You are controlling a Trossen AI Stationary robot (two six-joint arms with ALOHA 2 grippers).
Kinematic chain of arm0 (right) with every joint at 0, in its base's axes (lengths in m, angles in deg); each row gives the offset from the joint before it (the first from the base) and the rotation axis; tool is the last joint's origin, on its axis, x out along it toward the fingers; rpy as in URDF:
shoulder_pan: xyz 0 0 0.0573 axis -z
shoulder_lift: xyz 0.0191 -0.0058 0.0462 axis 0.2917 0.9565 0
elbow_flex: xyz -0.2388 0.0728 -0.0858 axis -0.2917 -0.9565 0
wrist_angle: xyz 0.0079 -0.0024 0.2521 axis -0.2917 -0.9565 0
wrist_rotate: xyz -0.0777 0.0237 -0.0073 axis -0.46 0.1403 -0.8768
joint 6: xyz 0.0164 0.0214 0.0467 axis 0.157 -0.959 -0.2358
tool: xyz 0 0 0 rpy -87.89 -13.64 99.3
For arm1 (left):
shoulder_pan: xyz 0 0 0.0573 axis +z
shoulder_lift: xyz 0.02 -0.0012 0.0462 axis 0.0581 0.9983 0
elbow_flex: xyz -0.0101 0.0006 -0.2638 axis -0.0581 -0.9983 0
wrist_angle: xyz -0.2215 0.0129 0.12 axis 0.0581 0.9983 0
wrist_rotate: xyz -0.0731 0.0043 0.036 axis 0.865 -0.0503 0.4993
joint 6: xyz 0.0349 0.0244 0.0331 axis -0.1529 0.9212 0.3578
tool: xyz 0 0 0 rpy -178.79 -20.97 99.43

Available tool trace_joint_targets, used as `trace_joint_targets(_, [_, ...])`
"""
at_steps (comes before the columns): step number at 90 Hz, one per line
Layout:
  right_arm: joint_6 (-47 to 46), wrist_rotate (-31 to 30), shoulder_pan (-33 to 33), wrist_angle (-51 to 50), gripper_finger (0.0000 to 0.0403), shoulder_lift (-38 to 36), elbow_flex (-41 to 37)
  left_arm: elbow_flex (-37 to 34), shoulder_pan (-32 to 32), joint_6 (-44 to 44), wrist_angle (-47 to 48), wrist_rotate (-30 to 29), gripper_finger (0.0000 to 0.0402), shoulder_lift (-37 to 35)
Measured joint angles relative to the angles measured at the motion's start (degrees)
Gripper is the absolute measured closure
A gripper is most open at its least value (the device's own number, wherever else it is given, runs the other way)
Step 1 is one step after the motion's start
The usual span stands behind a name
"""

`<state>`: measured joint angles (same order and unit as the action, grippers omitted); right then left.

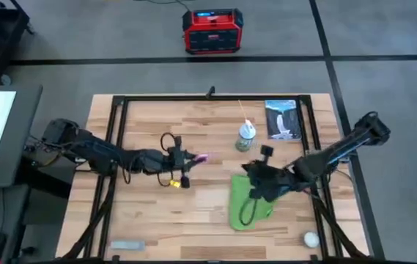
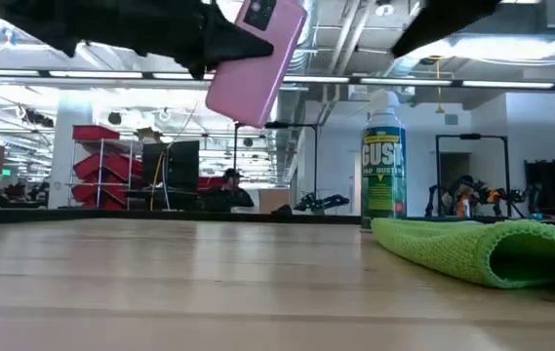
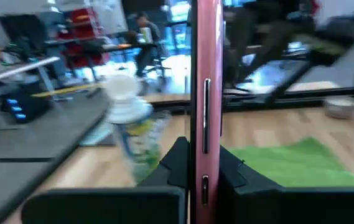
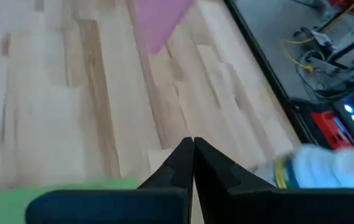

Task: Apply microfiber cloth
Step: Spray the back of the pink phone using the white spray bottle

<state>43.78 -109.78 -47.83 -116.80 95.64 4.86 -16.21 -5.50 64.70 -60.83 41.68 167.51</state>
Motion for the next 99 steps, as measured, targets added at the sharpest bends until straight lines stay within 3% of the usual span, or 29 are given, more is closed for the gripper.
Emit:
trace_joint_targets(22, [-12.79,-6.6,-3.9,-7.7,0.0403,-1.41,-3.39,-0.02,9.43,3.13,-0.2,7.67,0.04,-2.43])
trace_joint_targets(47, [-25.76,-9.48,1.51,-6.95,0.0403,-7.0,-16.6,-0.04,17.78,1.34,1.46,13.68,0.04,-2.44])
trace_joint_targets(60, [-24.86,-9.55,7.04,1.65,0.0403,-9.06,-23.52,-0.04,19.86,0.56,1.22,16.17,0.04,-2.44])
trace_joint_targets(75, [-17.65,-9.39,14.1,16.4,0.0403,-10.08,-30.38,-0.04,22.01,0.0,1.77,16.23,0.04,-2.33])
trace_joint_targets(99, [-8.41,-9.99,23.72,26.71,0.0403,-10.09,-32.92,-0.04,25.8,-1.45,3.22,16.2,0.04,-1.76])
